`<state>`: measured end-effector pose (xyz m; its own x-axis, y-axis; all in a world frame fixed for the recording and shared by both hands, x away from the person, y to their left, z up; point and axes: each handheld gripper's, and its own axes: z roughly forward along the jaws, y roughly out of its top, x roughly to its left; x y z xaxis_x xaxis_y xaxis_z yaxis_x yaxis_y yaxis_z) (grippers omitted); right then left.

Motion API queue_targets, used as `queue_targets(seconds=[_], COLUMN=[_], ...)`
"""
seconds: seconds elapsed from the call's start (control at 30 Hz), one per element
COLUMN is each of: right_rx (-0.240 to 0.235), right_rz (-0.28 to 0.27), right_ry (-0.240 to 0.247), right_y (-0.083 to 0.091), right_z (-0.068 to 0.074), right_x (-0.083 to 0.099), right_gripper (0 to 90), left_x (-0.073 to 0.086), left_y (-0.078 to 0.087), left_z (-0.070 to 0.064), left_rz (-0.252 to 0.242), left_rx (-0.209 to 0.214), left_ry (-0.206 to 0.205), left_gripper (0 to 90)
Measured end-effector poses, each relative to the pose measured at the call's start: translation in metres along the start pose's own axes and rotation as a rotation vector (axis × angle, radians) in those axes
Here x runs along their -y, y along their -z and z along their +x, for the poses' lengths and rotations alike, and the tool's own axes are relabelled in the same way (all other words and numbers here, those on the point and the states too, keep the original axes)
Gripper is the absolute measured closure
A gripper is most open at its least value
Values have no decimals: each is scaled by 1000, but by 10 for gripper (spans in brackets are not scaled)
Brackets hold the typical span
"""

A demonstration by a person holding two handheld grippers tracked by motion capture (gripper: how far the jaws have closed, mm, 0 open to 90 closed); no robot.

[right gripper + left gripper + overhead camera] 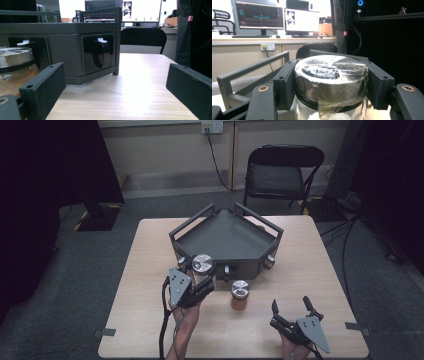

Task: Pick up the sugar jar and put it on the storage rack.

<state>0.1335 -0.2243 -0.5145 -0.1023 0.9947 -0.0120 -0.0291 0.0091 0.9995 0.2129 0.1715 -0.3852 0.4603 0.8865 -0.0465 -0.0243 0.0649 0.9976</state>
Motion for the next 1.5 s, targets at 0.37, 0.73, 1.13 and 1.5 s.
queue_targets(seconds=[0.37,0.73,1.13,1.5], right_rx=[-3,4,2,2], right_rz=[0,0,0,0], right_ry=[0,-1,0,0], right_y=[0,0,0,0], right_z=[-1,0,0,0], right_x=[0,0,0,0], right_gripper=[18,19,19,19], left_x=[-24,-22,-9,-4], left_y=[-28,-78,-107,-116], left_z=[-2,-1,3,-2], left_rz=[-19,-2,15,61], left_rx=[-64,-149,-204,-185], left_ry=[0,-19,-1,-42], left_gripper=[355,356,355,355])
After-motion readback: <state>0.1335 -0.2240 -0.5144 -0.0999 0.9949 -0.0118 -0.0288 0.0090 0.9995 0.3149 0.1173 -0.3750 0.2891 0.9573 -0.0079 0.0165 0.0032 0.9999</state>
